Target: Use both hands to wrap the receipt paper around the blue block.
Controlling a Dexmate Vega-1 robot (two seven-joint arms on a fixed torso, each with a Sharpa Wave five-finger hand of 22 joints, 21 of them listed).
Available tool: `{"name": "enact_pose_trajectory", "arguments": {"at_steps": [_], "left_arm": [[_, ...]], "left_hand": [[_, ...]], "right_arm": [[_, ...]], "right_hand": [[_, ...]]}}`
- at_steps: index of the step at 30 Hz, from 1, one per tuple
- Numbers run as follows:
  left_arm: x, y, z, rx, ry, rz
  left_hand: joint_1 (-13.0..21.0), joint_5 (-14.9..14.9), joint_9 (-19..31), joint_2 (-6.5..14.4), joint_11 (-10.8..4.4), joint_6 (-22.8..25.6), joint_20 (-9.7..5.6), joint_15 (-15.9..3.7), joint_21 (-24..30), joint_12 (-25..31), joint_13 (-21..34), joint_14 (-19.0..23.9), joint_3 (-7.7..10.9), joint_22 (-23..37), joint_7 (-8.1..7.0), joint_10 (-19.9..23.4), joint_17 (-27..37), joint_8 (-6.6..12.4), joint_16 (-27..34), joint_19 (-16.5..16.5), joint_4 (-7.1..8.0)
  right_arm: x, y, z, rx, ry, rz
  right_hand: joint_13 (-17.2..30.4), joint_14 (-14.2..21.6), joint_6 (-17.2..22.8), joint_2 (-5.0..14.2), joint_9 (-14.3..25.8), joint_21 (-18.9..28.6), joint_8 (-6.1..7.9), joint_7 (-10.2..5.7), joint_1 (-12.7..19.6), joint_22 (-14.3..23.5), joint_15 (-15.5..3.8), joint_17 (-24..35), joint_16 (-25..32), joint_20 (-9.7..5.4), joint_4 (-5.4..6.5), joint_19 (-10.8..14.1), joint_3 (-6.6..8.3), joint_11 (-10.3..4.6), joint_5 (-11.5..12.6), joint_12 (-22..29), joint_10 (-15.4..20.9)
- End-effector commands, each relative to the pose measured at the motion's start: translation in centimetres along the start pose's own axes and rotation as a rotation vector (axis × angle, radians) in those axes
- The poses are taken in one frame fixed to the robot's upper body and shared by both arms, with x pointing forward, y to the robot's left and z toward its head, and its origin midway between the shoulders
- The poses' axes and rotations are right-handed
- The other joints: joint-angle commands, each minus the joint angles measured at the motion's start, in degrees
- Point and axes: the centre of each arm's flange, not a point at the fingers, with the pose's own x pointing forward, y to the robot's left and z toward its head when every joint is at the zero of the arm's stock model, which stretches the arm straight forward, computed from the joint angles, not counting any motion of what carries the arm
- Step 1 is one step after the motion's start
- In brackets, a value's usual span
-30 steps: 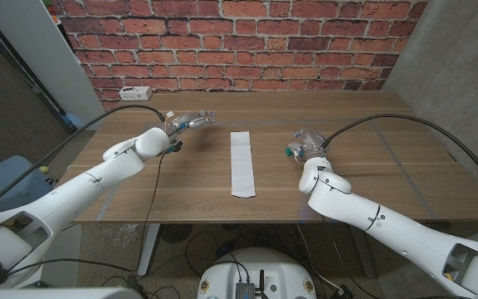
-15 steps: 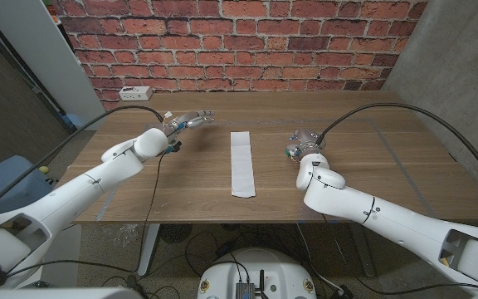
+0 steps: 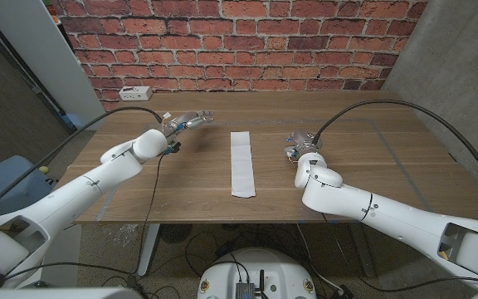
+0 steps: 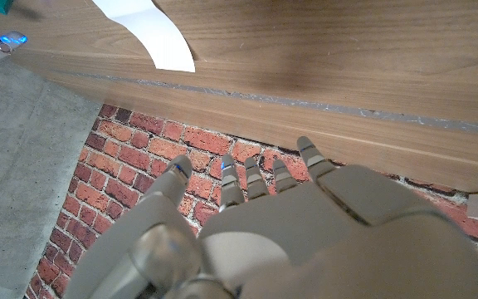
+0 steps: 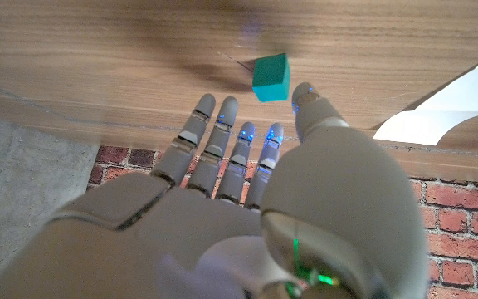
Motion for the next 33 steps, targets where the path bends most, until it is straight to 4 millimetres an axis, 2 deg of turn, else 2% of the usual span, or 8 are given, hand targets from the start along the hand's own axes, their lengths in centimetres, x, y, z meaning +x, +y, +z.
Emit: {"name": "enact_pose_trajectory", "arguments": {"at_steps": [1,8,13,19,21,24,28,33], "left_arm": [[-0.5,-0.1,-0.2,-0.007,0.007,0.009],[-0.6,-0.1,-0.2,-0.008,0.005,0.010],[-0.8,-0.1,-0.3,-0.008,0.007,0.010],[-1.2,-0.1,-0.5,-0.013,0.013,0.014],[-1.4,-0.1,-0.6,-0.016,0.015,0.016],[-1.5,-0.1,-0.7,-0.017,0.019,0.018],[-1.6,-0.1,-0.8,-0.018,0.022,0.021],[-1.7,-0.1,-1.0,-0.022,0.024,0.023]], "left_hand": [[-0.5,0.4,0.3,0.2,0.00,0.1,0.07,-0.47,-0.1,0.0,0.0,-0.1,0.09,0.3,0.34,-0.2,0.1,-0.03,-0.1,0.3,0.39],[-0.6,0.5,0.3,0.2,-0.01,0.1,0.01,-0.85,-0.2,-0.1,0.0,-0.1,0.12,0.3,0.40,-0.3,0.1,-0.04,-0.1,0.4,0.51],[-0.7,0.5,0.3,0.1,0.10,0.1,-0.01,-0.92,-0.3,-0.1,0.0,-0.2,0.14,0.3,0.47,-0.3,0.0,-0.04,-0.1,0.5,0.62],[-0.8,0.5,0.3,0.1,0.10,0.1,-0.14,-1.00,-0.4,-0.1,0.0,-0.2,0.15,0.3,0.48,-0.3,0.0,-0.05,-0.1,0.6,0.69],[-0.8,0.5,0.3,0.1,0.10,0.1,-0.11,-1.04,-0.4,-0.1,0.0,-0.2,0.14,0.3,0.46,-0.3,0.0,-0.04,-0.1,0.6,0.70],[-0.9,0.5,0.3,0.0,0.13,0.1,-0.15,-0.93,-0.4,-0.1,0.0,-0.2,0.12,0.3,0.47,-0.3,0.0,-0.05,-0.1,0.6,0.75],[-1.0,0.5,0.3,-0.1,0.11,0.1,-0.17,-1.04,-0.5,-0.1,0.0,-0.2,0.06,0.3,0.48,-0.3,0.0,-0.06,-0.1,0.6,0.82],[-1.1,0.5,0.3,-0.2,0.13,-0.1,-0.24,-1.09,-0.5,-0.1,0.0,-0.3,-0.01,0.3,0.46,-0.3,0.1,-0.13,-0.1,0.7,0.91]], "right_arm": [[0.2,0.4,0.4,-0.023,-0.009,0.037],[0.2,0.8,0.3,-0.023,-0.002,0.045],[0.4,1.3,0.4,-0.028,0.000,0.051],[0.7,1.6,0.3,-0.049,0.009,0.051],[0.9,1.7,0.3,-0.045,0.008,0.048],[1.1,1.8,0.1,-0.040,0.005,0.043],[1.2,1.9,0.0,-0.028,-0.011,0.017],[0.9,1.6,0.0,-0.006,-0.036,-0.057]], "right_hand": [[0.2,2.0,0.4,0.16,0.2,0.5,0.18,-0.69,1.0,0.3,-9.09,0.4,1.0,-0.02,0.14,0.6,-0.13,0.20,0.4,0.1,1.1],[0.3,3.2,4.1,0.40,0.2,1.0,1.42,-0.63,1.7,0.4,-9.65,0.9,1.6,-0.20,0.41,1.4,-0.36,0.05,0.3,0.3,1.8],[0.3,5.1,5.6,1.34,0.2,1.6,1.69,0.54,3.3,0.4,-10.13,1.0,2.0,-0.67,0.15,2.3,0.28,-0.14,0.5,0.7,3.3],[0.4,7.3,8.8,2.92,0.2,3.3,2.37,1.33,7.1,0.7,-10.47,1.2,2.4,-3.14,-0.63,5.1,1.62,-0.54,0.2,1.4,5.8],[0.4,9.4,10.7,3.45,0.3,4.1,2.73,1.90,9.7,0.9,-10.83,1.8,3.1,-4.32,-1.00,5.9,2.06,-0.60,-0.3,1.8,7.2],[1.0,14.2,14.4,4.12,0.5,6.9,3.17,2.60,15.3,2.0,-11.01,3.9,5.1,-7.04,-0.96,8.2,2.09,-0.27,-1.8,2.9,10.5],[2.5,17.3,19.2,3.97,1.3,11.1,3.96,2.79,21.9,4.0,-11.06,6.0,5.5,-9.85,-0.69,8.2,1.52,-0.04,-3.5,5.0,15.1],[3.9,21.2,23.7,5.78,1.9,15.1,5.01,4.00,24.1,5.7,-10.98,7.5,5.7,-10.64,0.25,8.1,1.05,0.34,-3.7,7.1,19.3]]}}
